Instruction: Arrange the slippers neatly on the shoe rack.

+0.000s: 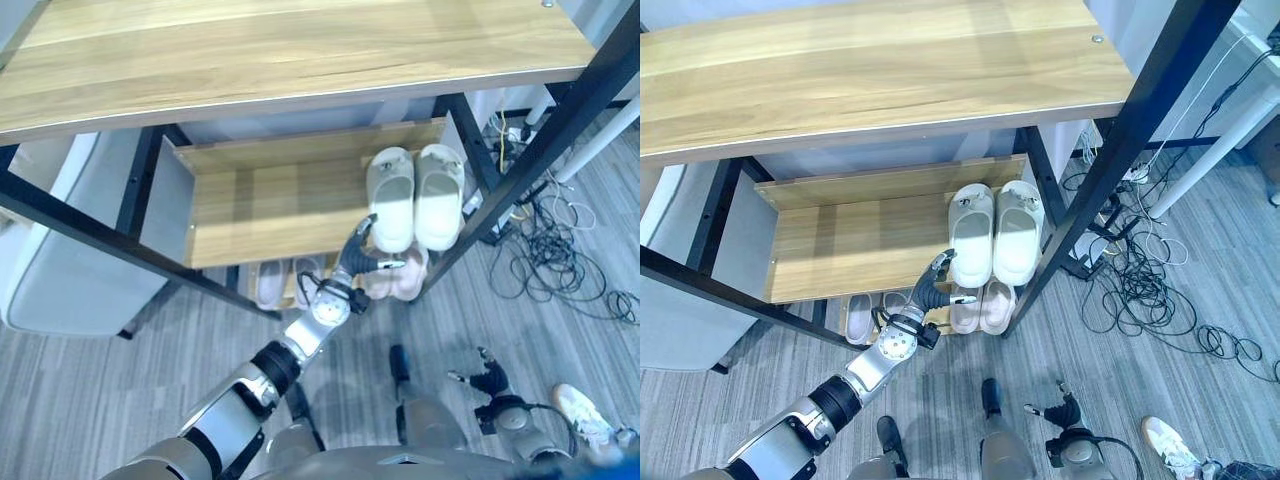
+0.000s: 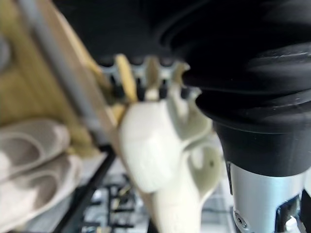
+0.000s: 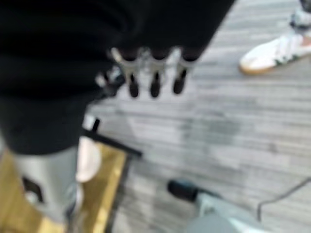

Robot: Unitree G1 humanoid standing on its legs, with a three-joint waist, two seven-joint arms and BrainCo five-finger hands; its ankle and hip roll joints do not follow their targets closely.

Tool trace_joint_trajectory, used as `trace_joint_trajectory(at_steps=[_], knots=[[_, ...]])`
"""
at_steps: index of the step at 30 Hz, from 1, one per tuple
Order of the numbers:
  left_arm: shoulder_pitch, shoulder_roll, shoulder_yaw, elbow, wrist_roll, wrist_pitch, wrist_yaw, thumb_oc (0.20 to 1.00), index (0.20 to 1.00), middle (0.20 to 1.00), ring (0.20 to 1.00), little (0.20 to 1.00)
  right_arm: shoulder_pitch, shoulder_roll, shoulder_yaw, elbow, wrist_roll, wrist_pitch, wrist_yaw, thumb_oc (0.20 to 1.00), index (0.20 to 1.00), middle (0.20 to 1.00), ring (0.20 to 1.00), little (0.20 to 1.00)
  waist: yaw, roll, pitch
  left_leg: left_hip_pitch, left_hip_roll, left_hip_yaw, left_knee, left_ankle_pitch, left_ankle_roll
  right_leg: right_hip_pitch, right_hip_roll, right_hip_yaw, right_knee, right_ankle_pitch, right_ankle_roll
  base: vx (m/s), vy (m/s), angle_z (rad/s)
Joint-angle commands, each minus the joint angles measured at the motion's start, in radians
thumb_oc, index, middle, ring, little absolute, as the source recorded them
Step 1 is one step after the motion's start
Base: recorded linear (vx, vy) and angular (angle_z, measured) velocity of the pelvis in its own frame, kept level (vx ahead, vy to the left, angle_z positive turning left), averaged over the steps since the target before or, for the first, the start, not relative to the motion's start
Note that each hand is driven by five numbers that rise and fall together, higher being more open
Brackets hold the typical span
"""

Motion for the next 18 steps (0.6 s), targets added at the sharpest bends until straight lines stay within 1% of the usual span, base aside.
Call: trace_joint_trajectory(at_steps=[1, 8, 10, 11, 12, 14, 15, 17, 18], knots=[[-0.060, -0.063, -0.022, 0.001, 0.052, -0.037, -0.010, 1.000, 1.000, 1.000, 1.000, 1.000, -0.023, -0.027, 0.023, -0.014, 0.043, -0.015, -0.019, 1.000, 1.000, 1.000, 1.000, 1.000, -0.003, 0.022, 0.027, -0.052, 0.007, -0.126, 0.049, -0.020, 0.009, -0.098, 0.005, -0.041, 0.203, -0.180, 0.024, 0.00, 0.000, 0.00], [-0.062, -0.039, 0.013, 0.005, 0.084, -0.029, 0.017, 1.000, 1.000, 1.000, 1.000, 1.000, -0.020, -0.018, 0.019, -0.002, 0.044, -0.014, -0.022, 1.000, 1.000, 1.000, 1.000, 1.000, 0.003, 0.019, 0.021, -0.049, 0.005, -0.131, 0.047, -0.021, 0.009, -0.088, 0.003, -0.046, 0.197, -0.180, 0.024, 0.00, 0.000, 0.00], [-0.061, -0.014, 0.038, -0.018, 0.106, -0.024, 0.030, 1.000, 1.000, 1.000, 1.000, 1.000, -0.015, -0.015, 0.013, 0.002, 0.043, -0.013, -0.021, 1.000, 1.000, 1.000, 1.000, 1.000, 0.009, 0.019, 0.014, -0.045, 0.005, -0.135, 0.047, -0.022, 0.008, -0.079, 0.002, -0.052, 0.194, -0.180, 0.025, 0.00, 0.000, 0.00], [-0.062, 0.008, 0.051, -0.045, 0.131, -0.024, 0.034, 1.000, 1.000, 1.000, 1.000, 1.000, -0.013, -0.015, 0.006, 0.003, 0.043, -0.013, -0.019, 1.000, 1.000, 1.000, 1.000, 1.000, 0.012, 0.020, 0.011, -0.043, 0.003, -0.136, 0.046, -0.023, 0.008, -0.072, 0.002, -0.055, 0.191, -0.181, 0.025, 0.02, 0.008, 0.03], [-0.061, 0.009, 0.052, -0.046, 0.131, -0.023, 0.034, 1.000, 1.000, 1.000, 1.000, 1.000, -0.013, -0.015, 0.007, 0.003, 0.043, -0.013, -0.019, 1.000, 1.000, 1.000, 1.000, 1.000, 0.012, 0.019, 0.011, -0.042, 0.003, -0.136, 0.046, -0.023, 0.008, -0.071, 0.002, -0.055, 0.191, -0.181, 0.025, 0.02, 0.012, 0.06], [-0.052, 0.045, 0.072, -0.113, 0.152, -0.026, 0.031, 1.000, 1.000, 1.000, 1.000, 1.000, -0.009, -0.015, -0.004, 0.008, 0.040, -0.013, -0.016, 1.000, 1.000, 1.000, 1.000, 1.000, 0.020, 0.021, 0.007, -0.043, 0.002, -0.142, 0.047, -0.022, 0.007, -0.066, 0.002, -0.060, 0.189, -0.182, 0.026, 0.01, 0.011, 0.05], [-0.051, 0.046, 0.072, -0.115, 0.152, -0.025, 0.031, 1.000, 1.000, 1.000, 1.000, 1.000, -0.009, -0.014, -0.004, 0.008, 0.040, -0.013, -0.016, 1.000, 1.000, 1.000, 1.000, 1.000, 0.020, 0.020, 0.007, -0.043, 0.002, -0.142, 0.047, -0.022, 0.007, -0.065, 0.002, -0.060, 0.188, -0.182, 0.026, 0.01, 0.012, 0.06], [-0.038, 0.081, 0.096, -0.190, 0.154, -0.031, 0.027, 1.000, 1.000, 1.000, 1.000, 1.000, -0.005, -0.014, -0.012, 0.019, 0.036, -0.010, -0.013, 1.000, 1.000, 1.000, 1.000, 1.000, 0.028, 0.024, 0.006, -0.043, 0.000, -0.146, 0.045, -0.022, 0.007, -0.061, 0.001, -0.066, 0.184, -0.182, 0.027, 0.01, 0.016, 0.09], [-0.037, 0.082, 0.097, -0.192, 0.154, -0.030, 0.026, 1.000, 1.000, 1.000, 1.000, 1.000, -0.005, -0.014, -0.012, 0.019, 0.036, -0.011, -0.013, 1.000, 1.000, 1.000, 1.000, 1.000, 0.028, 0.023, 0.006, -0.043, 0.000, -0.146, 0.045, -0.022, 0.007, -0.060, 0.001, -0.066, 0.184, -0.182, 0.027, 0.01, 0.009, 0.06]])
